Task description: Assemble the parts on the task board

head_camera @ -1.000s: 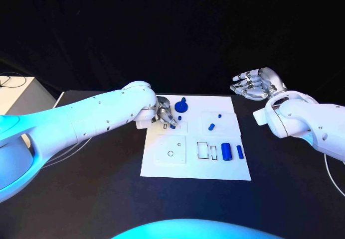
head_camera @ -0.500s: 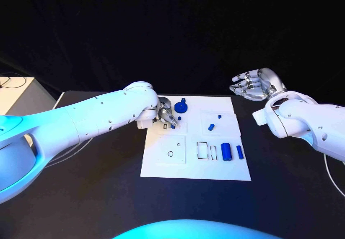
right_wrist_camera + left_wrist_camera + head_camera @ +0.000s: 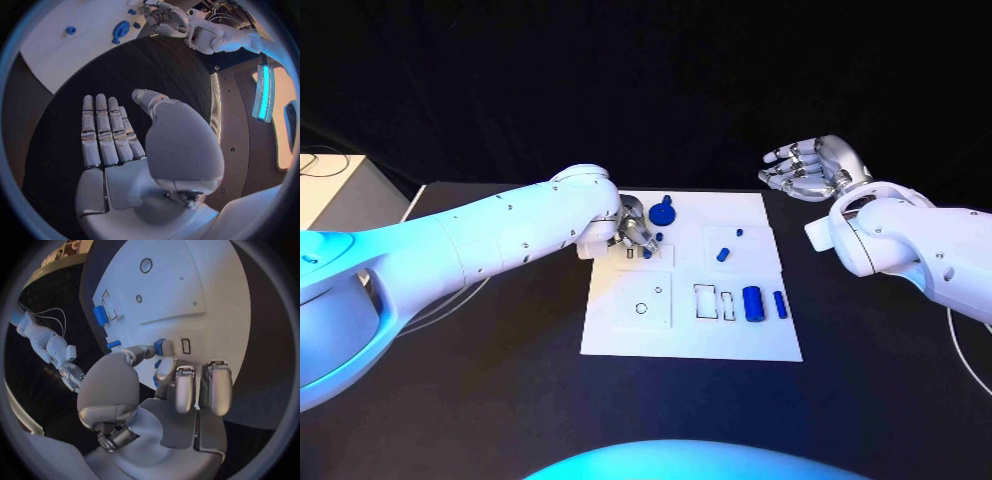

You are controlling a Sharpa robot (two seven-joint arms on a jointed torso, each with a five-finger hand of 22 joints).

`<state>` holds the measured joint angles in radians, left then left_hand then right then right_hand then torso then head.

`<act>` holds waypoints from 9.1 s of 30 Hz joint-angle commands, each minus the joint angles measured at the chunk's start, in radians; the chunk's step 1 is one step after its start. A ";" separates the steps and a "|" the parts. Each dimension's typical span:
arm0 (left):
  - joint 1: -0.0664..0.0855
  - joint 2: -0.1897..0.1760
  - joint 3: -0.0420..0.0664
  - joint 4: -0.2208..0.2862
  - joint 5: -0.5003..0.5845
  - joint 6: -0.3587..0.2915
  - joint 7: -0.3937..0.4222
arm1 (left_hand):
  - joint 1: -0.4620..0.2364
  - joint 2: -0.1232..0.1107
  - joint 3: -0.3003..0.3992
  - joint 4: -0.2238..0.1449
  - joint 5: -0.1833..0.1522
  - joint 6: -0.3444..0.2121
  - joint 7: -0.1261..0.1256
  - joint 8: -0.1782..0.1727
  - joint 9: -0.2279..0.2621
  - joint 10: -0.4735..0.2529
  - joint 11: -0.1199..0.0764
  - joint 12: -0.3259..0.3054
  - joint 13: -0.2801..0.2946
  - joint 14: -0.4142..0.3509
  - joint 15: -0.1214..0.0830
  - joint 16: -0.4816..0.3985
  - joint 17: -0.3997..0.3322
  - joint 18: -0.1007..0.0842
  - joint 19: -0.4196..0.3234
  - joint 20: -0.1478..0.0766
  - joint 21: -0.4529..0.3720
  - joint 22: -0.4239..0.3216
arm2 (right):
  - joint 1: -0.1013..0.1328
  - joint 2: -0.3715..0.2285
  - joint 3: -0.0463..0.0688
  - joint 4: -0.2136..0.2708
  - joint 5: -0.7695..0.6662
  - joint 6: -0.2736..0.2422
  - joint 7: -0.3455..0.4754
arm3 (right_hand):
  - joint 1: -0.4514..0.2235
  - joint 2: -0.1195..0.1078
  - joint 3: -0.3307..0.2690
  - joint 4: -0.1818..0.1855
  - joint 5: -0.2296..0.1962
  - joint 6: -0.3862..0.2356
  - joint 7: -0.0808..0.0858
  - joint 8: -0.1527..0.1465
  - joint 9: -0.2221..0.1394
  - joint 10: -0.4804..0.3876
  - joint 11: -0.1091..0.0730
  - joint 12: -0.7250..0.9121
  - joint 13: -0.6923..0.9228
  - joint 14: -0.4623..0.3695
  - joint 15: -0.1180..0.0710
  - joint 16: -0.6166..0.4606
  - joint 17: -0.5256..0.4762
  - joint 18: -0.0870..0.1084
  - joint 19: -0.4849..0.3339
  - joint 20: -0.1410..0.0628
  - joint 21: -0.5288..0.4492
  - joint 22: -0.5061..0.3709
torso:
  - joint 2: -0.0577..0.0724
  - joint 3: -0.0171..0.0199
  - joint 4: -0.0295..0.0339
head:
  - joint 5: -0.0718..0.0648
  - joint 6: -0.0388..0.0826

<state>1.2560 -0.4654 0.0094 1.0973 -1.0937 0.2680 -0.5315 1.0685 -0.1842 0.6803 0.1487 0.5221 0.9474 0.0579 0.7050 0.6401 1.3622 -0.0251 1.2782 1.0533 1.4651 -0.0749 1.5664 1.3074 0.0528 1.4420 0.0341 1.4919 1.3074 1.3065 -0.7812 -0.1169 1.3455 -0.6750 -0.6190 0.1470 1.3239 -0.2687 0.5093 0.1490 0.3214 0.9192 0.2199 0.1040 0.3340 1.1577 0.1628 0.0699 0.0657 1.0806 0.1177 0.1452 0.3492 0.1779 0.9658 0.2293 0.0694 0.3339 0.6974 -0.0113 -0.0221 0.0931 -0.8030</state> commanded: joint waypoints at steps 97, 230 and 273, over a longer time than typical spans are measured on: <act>0.030 -0.030 0.170 -0.144 0.050 -0.135 0.039 | 0.150 0.018 -0.369 0.141 -0.392 -0.110 0.052 -0.130 -0.043 -0.161 0.058 -0.160 -0.227 0.097 0.047 -0.009 0.236 0.008 -0.039 0.044 -0.044 -0.002 | 0.000 -0.024 0.001 0.006 0.015 0.001 0.048 | -0.011 0.012 -0.014 -0.005 0.015 0.009 0.010 -0.014 -0.006 -0.015 0.003 -0.001 -0.002 -0.019 0.014 -0.034 -0.033 0.005 -0.042 0.019 -0.007 -0.069 | 0.012 -0.0044 -0.0054 | 0.002 0.054; 0.004 -0.184 0.084 0.134 0.070 -0.157 0.038 | 0.059 -0.027 0.229 -0.143 -0.099 -0.068 0.002 0.034 0.060 -0.057 0.007 -0.115 -0.184 0.106 0.002 0.004 0.263 -0.005 0.001 0.006 -0.014 0.066 | 0.003 -0.023 0.002 -0.005 0.017 0.002 0.037 | -0.012 0.013 -0.012 -0.009 0.054 0.004 0.016 -0.024 -0.011 -0.026 0.008 -0.001 -0.002 -0.032 0.021 -0.049 -0.051 0.006 -0.064 0.027 -0.005 -0.099 | 0.009 -0.0065 0.0073 | 0.006 0.040; -0.040 -0.174 0.042 0.170 -0.016 -0.094 0.024 | 0.042 -0.025 0.226 -0.144 -0.075 -0.061 -0.004 0.046 0.072 -0.054 0.003 -0.128 -0.205 0.106 -0.001 0.004 0.263 -0.006 0.004 0.003 -0.012 0.071 | 0.001 -0.026 0.002 0.000 0.017 0.004 0.038 | -0.013 0.012 -0.012 -0.009 0.057 0.004 0.016 -0.024 -0.011 -0.027 0.008 -0.001 -0.002 -0.032 0.021 -0.050 -0.053 0.006 -0.065 0.028 -0.004 -0.102 | 0.011 -0.0068 0.0061 | 0.002 0.027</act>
<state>1.2159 -0.6409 0.0510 1.2679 -1.0925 0.1559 -0.5072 1.1140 -0.2177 0.7617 0.1554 0.4451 0.8597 0.0752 0.7469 0.6941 1.3046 -0.0173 1.1560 0.8487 1.4631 -0.0693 1.5675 1.3074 0.0530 1.4404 0.0359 1.4733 1.3074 1.3075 -0.8068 -0.1152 1.3432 -0.6553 -0.6252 0.1768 1.3147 -0.2594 0.4969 0.1422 0.3754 0.9246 0.2287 0.0847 0.3240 1.1362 0.1699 0.0699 0.0644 1.0522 0.1323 0.1005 0.2973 0.1778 0.9088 0.2576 0.0658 0.2327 0.7086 -0.0185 -0.0158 0.0950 -0.7764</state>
